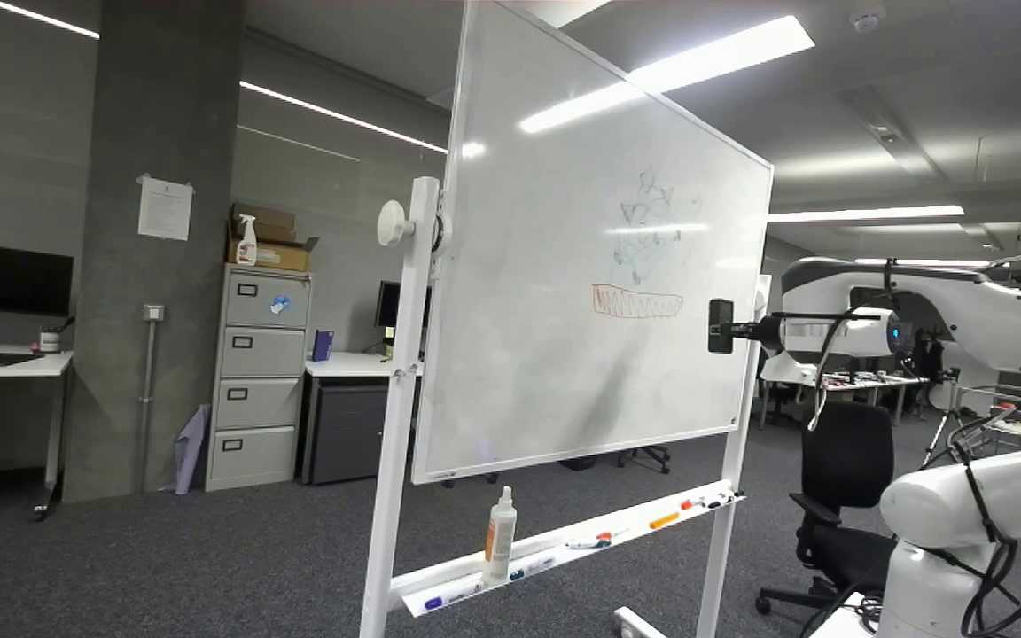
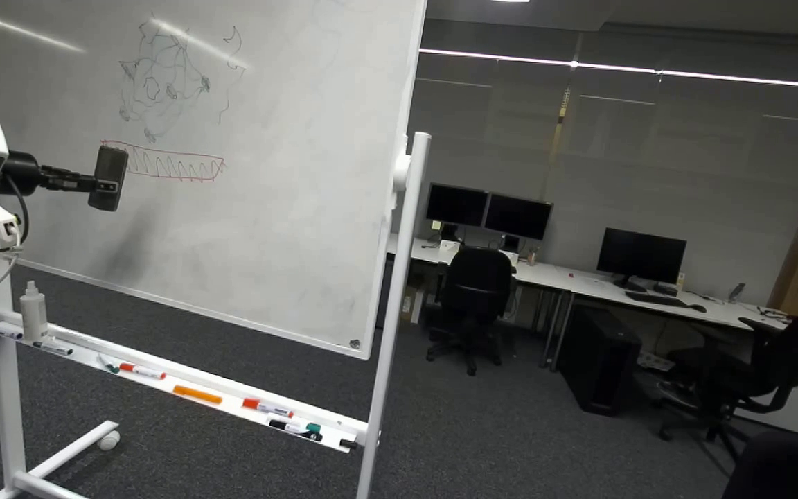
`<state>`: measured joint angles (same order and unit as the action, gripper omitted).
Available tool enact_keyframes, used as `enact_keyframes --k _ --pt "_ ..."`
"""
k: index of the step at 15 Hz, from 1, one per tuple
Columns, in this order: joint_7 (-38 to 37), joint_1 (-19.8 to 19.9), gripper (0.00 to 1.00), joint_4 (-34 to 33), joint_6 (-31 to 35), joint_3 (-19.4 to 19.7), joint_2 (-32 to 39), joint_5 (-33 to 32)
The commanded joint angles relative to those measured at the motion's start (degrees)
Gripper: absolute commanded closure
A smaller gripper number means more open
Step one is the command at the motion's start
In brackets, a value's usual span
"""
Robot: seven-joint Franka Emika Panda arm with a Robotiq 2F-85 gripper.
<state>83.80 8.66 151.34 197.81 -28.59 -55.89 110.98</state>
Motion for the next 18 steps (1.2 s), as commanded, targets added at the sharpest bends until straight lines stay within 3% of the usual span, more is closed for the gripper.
enact_keyframes --k 1,7,10,14,18 --pt "-5.94 -0.13 0.7 -0.67 -1.74 0.69 -1.45 -3.51" --pt "-9.38 -2.8 0.7 -2.9 -2.29 3.55 0.44 -4.38" --pt "-8.96 -5.28 0.7 -3.91 -5.75 7.51 1.67 -4.99" --pt "-9.1 -11.48 0.7 -4.37 -9.07 13.51 4.26 -6.81" --pt "-9.35 -12.84 0.7 -5.51 -7.43 14.93 5.53 -9.39"
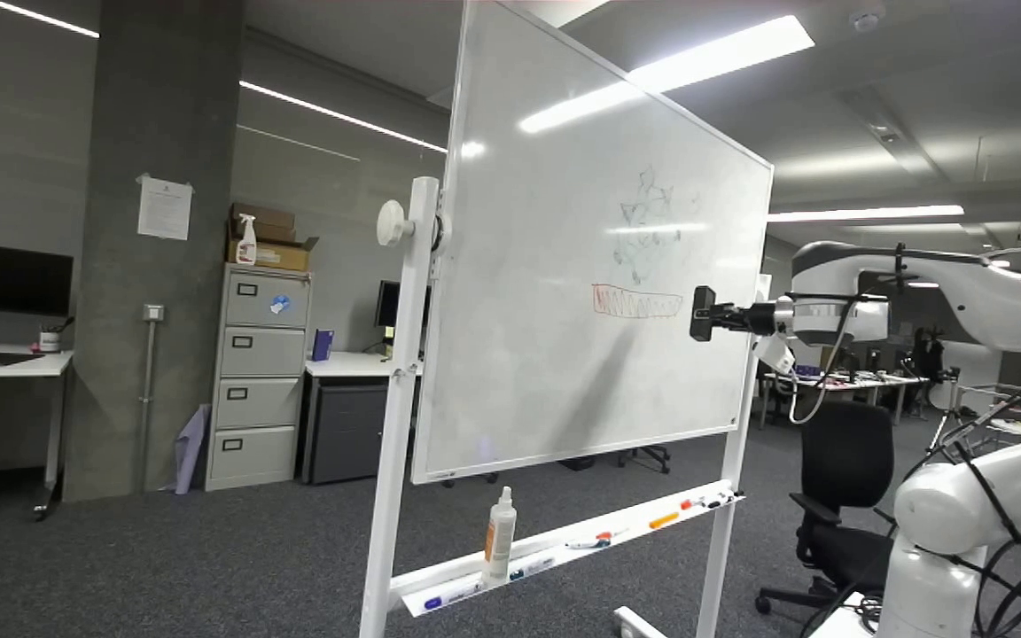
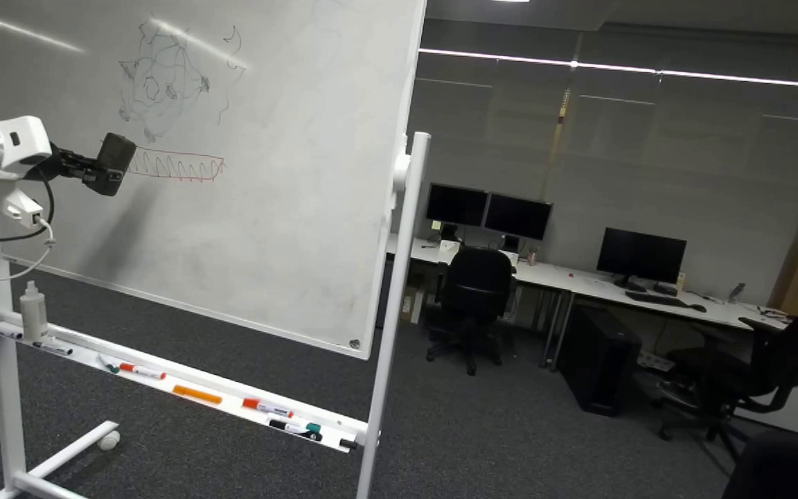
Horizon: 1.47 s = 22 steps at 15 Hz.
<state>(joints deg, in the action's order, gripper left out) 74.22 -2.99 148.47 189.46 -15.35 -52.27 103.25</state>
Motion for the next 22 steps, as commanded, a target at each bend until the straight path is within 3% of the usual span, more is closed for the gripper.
enact_keyframes --k 1,3,4,5,6,7,8,14,15,22 --pt "-9.66 1.6 0.7 -0.61 -0.14 -0.23 1.02 -10.28" --pt "-16.02 3.86 0.7 -0.82 0.96 -0.19 1.1 -18.22" --pt "-10.29 3.93 0.7 -3.13 2.61 0.52 1.75 -14.01" --pt "-11.24 4.8 0.7 -3.42 3.15 0.93 1.19 -16.39" --pt "-19.96 6.61 0.7 -1.28 1.68 1.08 -0.16 -26.57" --pt "-20.42 7.52 0.7 -1.58 1.21 1.61 -0.54 -30.28" --pt "-14.47 4.27 0.7 -3.57 4.22 3.79 0.82 -27.79" --pt "-16.78 -2.19 0.7 -3.54 12.35 11.58 3.71 -40.79" --pt "-18.78 2.08 0.7 -3.82 8.86 10.89 2.79 -42.75" --pt "-23.02 3.2 0.7 -4.05 8.87 15.29 3.88 -51.32"
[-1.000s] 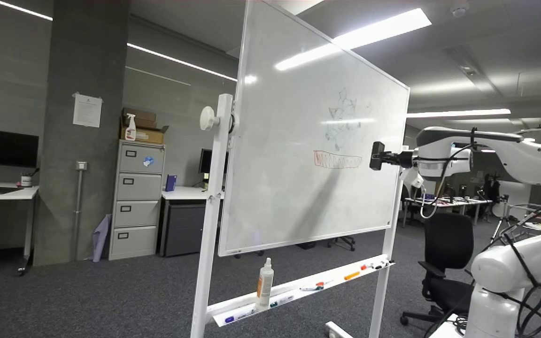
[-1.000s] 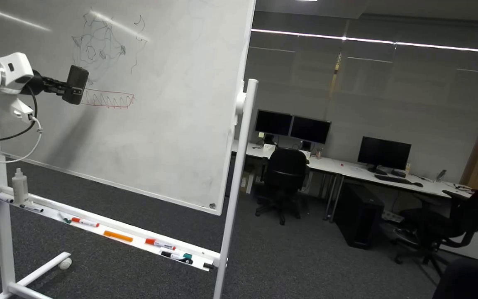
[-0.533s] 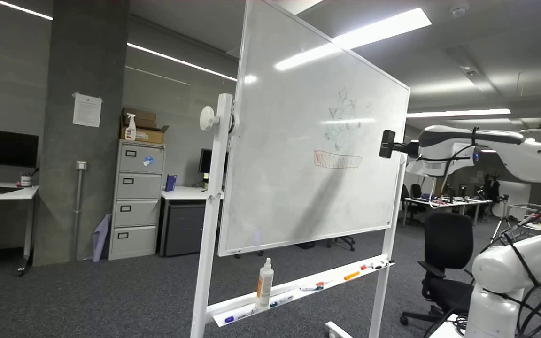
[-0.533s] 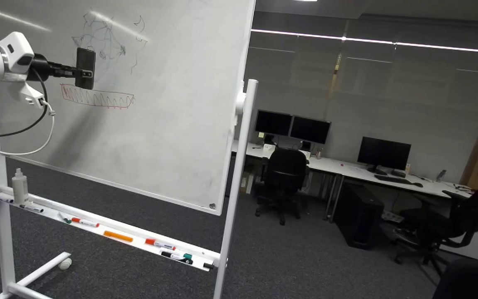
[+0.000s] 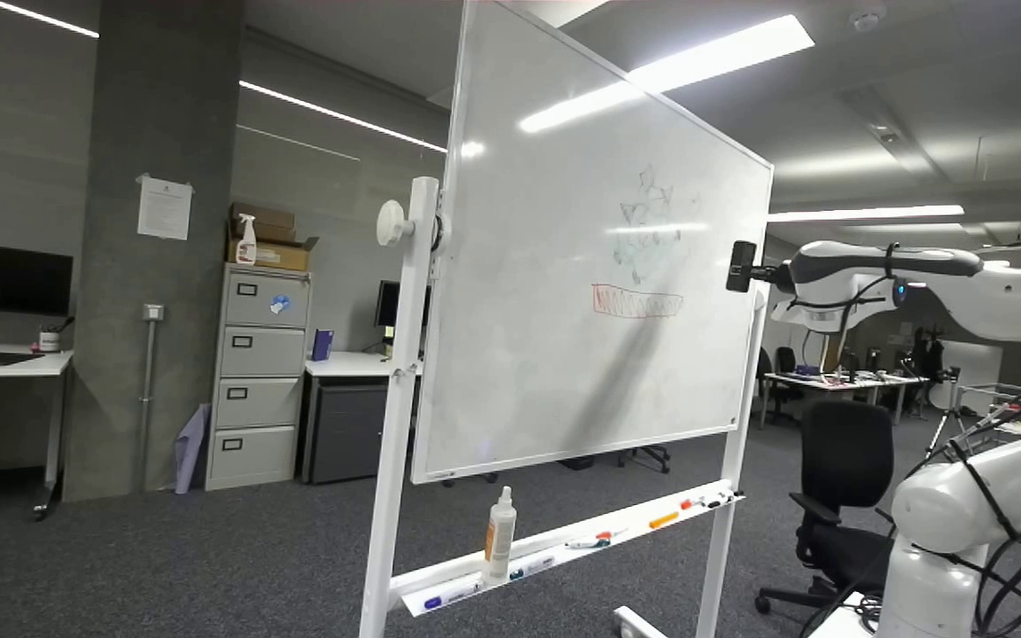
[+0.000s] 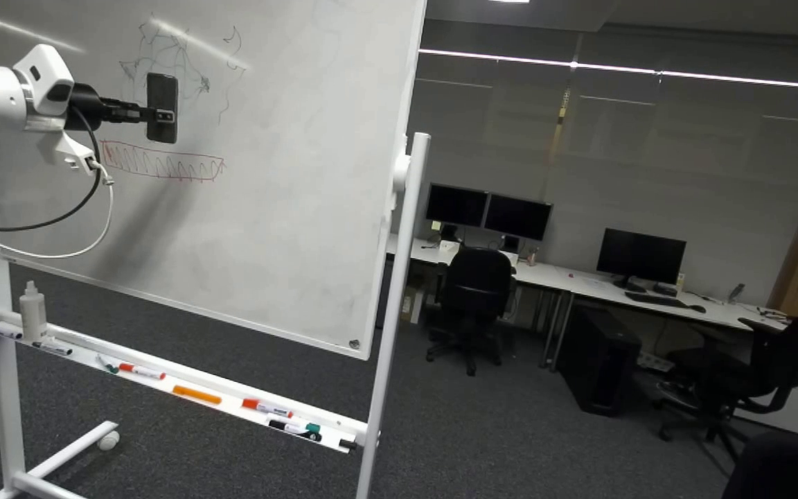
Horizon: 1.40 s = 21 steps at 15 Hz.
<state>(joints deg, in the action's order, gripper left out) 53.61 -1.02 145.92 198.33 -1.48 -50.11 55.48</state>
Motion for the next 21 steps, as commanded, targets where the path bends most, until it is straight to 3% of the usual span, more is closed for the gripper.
enact_keyframes --k 1,9,10,14,15,21 --pt "-2.71 1.22 0.7 -1.29 -0.03 2.24 2.14 -4.86" --pt "-7.61 2.82 0.7 -1.57 -0.08 5.33 6.84 -15.09" --pt "-15.37 5.8 0.7 -0.45 -1.06 4.62 7.2 -23.03" --pt "-29.59 9.91 0.7 -0.31 -0.18 3.03 11.02 -39.77" --pt "-32.52 9.67 0.45 1.2 -1.07 4.31 8.73 -43.07" --pt "-34.93 10.84 0.45 0.87 -0.94 3.51 10.74 -45.4"
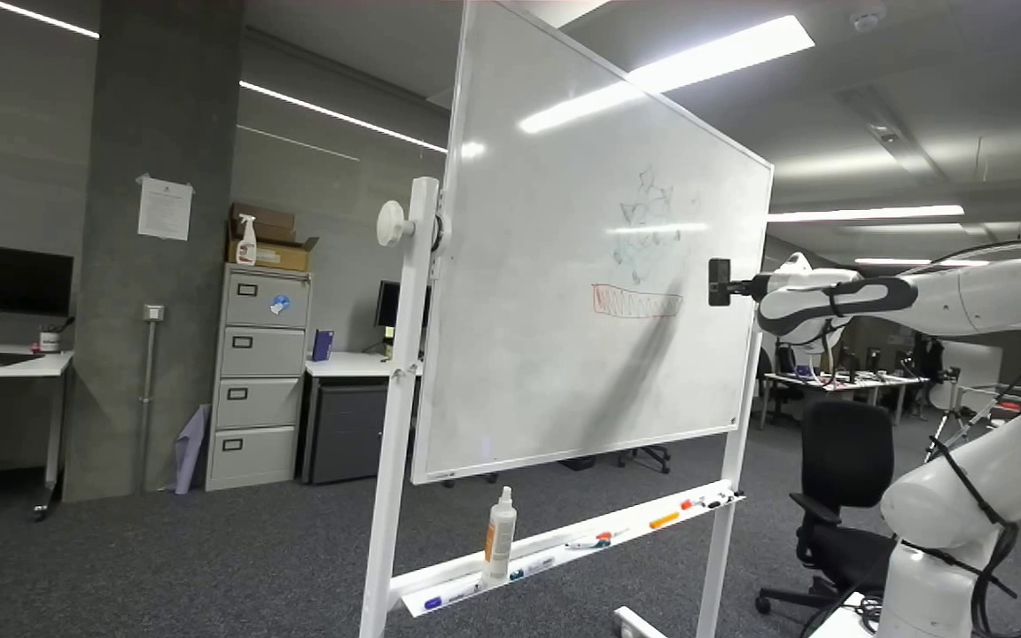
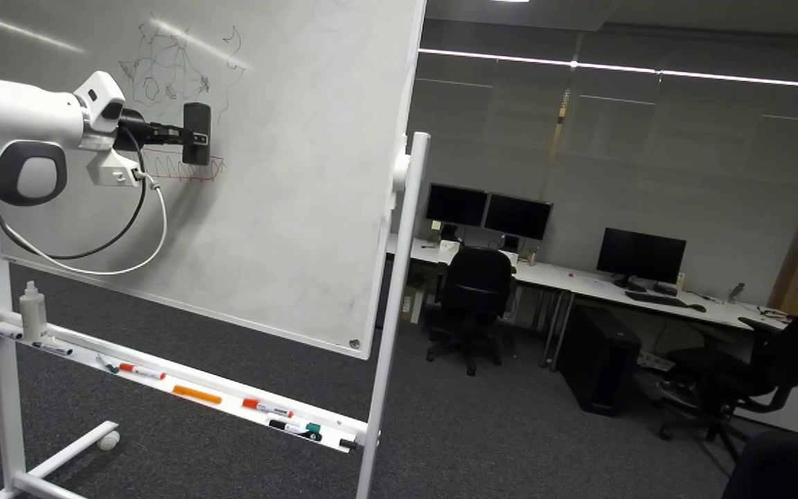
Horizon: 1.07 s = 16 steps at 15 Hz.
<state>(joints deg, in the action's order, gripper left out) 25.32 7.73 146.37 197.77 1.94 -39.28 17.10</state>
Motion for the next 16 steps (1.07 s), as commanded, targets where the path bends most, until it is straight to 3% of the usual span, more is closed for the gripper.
enact_keyframes --k 1,8,16 --pt "-6.65 2.08 0.7 0.41 -0.38 0.09 -0.09 -7.02" --pt "-12.66 5.48 0.7 -0.39 0.7 -1.86 1.54 -14.68" --pt "-13.45 12.75 0.7 -3.46 0.53 -10.58 3.7 -10.36"
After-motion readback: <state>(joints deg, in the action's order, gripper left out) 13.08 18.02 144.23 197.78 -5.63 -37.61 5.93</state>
